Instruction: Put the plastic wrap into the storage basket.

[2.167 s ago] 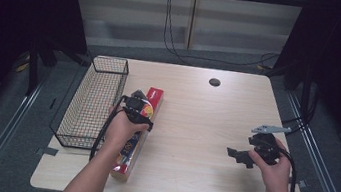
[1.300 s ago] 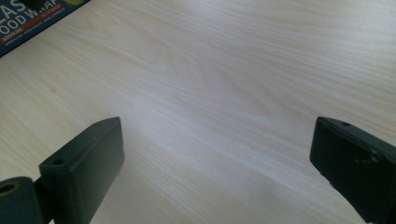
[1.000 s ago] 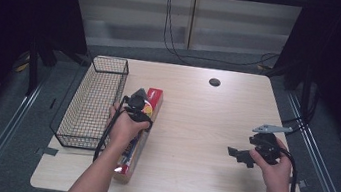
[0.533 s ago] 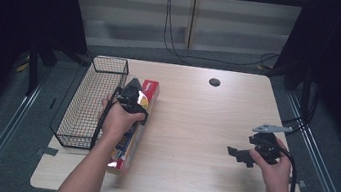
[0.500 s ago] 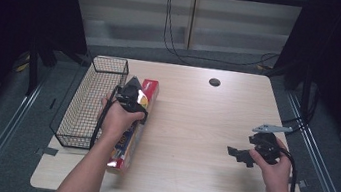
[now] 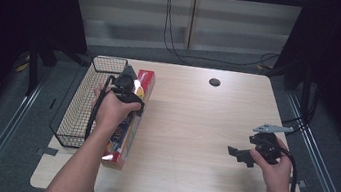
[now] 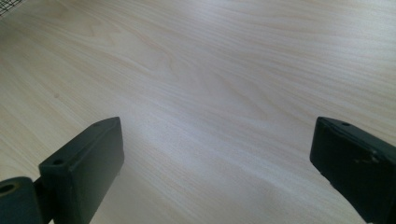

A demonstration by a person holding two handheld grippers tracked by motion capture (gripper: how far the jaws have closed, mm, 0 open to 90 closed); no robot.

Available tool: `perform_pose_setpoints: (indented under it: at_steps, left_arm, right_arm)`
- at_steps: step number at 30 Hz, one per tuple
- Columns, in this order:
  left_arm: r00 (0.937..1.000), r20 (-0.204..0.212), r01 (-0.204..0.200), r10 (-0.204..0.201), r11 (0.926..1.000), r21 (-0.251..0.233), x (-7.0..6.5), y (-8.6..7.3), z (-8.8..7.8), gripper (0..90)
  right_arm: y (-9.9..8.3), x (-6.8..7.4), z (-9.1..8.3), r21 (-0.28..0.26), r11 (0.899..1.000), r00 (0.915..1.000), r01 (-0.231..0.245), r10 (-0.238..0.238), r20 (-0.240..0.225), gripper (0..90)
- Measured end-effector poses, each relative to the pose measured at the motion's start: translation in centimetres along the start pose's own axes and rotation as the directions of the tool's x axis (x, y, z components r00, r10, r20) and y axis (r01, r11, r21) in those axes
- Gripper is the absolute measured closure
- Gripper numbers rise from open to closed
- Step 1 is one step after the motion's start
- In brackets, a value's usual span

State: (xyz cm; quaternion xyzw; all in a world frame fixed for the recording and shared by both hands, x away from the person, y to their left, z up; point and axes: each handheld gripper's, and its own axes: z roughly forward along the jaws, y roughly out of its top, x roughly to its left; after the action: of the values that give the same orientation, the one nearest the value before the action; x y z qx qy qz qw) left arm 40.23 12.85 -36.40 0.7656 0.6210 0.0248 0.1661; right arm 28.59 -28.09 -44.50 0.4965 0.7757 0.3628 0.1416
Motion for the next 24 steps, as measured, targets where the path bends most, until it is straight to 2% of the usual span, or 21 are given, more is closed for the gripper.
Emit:
perform_pose_setpoints:
  at_steps: [4, 13, 24]
  left_arm:
    - [0.9999, -0.012, -0.003, 0.003, 1.0, -0.001, -0.2, 0.3, -0.5, 43.1]
    - [0.9999, -0.005, 0.01, -0.01, 1.0, 0.0, -0.2, 0.9, -1.5, 43.0]
    - [0.9997, 0.001, 0.025, -0.025, 0.9997, 0.006, 0.4, 1.3, -2.4, 42.9]
  right_arm:
    - [0.0, 0.0, 0.0, -0.002, 1.0, 1.0, -0.002, 0.002, 0.002, 2.8]
    - [0.0, 0.1, 0.1, -0.002, 1.0, 1.0, 0.007, -0.007, 0.001, 2.8]
    - [0.0, 0.2, 0.1, 0.005, 1.0, 1.0, 0.001, -0.001, -0.003, 2.8]
